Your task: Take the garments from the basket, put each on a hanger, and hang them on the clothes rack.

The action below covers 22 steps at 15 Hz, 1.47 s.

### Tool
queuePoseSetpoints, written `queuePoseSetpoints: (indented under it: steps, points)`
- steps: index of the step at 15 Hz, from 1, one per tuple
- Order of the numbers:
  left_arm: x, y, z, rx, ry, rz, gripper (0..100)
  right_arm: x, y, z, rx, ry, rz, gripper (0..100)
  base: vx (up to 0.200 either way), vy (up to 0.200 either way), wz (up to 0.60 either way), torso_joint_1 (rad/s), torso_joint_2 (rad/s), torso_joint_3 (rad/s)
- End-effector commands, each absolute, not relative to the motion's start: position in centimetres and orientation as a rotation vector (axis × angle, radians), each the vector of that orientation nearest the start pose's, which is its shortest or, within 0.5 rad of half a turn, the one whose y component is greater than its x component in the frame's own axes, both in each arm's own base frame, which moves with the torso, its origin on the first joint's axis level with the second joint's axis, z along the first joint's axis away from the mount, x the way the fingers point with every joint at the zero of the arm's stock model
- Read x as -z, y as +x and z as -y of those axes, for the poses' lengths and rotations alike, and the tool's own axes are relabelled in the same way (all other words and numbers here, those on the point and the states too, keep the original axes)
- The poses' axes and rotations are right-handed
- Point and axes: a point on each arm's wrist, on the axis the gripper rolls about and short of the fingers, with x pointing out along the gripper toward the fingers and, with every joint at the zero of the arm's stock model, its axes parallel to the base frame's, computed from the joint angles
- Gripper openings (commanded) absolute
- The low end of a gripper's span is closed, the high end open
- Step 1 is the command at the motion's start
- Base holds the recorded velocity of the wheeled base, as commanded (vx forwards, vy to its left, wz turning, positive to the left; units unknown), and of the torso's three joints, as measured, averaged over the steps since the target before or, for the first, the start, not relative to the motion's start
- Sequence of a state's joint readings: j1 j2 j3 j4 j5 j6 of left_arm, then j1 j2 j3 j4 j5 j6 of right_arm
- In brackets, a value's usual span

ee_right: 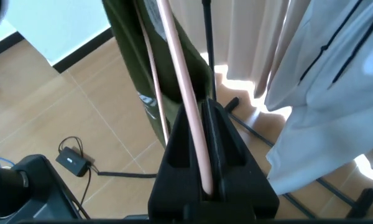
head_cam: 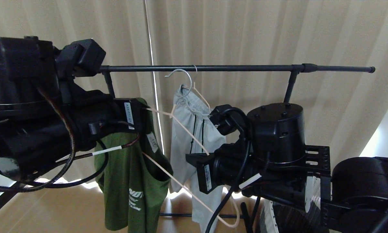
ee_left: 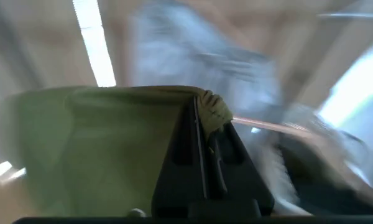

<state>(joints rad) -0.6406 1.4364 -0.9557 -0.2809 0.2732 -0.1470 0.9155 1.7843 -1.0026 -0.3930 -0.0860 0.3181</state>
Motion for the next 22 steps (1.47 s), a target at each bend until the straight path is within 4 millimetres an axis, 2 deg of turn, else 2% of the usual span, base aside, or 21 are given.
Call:
queuePoseSetpoints:
  steps: [1, 7, 11, 12, 16, 19, 22]
  points:
    - [-27.1, 18.7, 14.2, 0.450, -0.071, -0.183, 0, -18.4, 20.6, -26.5, -0.751, 0.104, -0.479, 0, 0.000, 0.000, 0.00, 0.000, 0.00, 0.000]
    - [-25.8, 17.5, 14.0, 0.577, -0.055, -0.229, 0, -18.9, 20.4, -26.3, -0.755, 0.112, -0.465, 0, 0.000, 0.000, 0.00, 0.000, 0.00, 0.000]
    - [-25.8, 16.7, 14.0, 0.601, -0.053, -0.225, 0, -20.3, 19.8, -25.6, -0.765, 0.130, -0.429, 0, 0.000, 0.000, 0.00, 0.000, 0.00, 0.000]
    - [-25.7, 16.6, 13.9, 0.602, -0.051, -0.226, 100, -20.5, 19.7, -25.5, -0.766, 0.133, -0.424, 0, 0.000, 0.000, 0.00, 0.000, 0.00, 0.000]
    - [-25.8, 16.0, 13.4, 0.606, -0.031, -0.209, 100, -21.2, 19.3, -25.0, -0.768, 0.143, -0.402, 0, 0.000, 0.000, 0.00, 0.000, 0.00, 0.000]
    - [-24.4, 14.8, 12.3, 0.613, 0.085, -0.202, 100, -22.2, 18.7, -24.1, -0.770, 0.150, -0.381, 0, 0.000, 0.000, 0.00, 0.000, 0.00, 0.000]
    - [-23.9, 13.7, 11.4, 0.620, 0.151, -0.182, 100, -22.1, 18.4, -23.6, -0.766, 0.142, -0.382, 0, 0.000, 0.000, 0.00, 0.000, 0.00, 0.000]
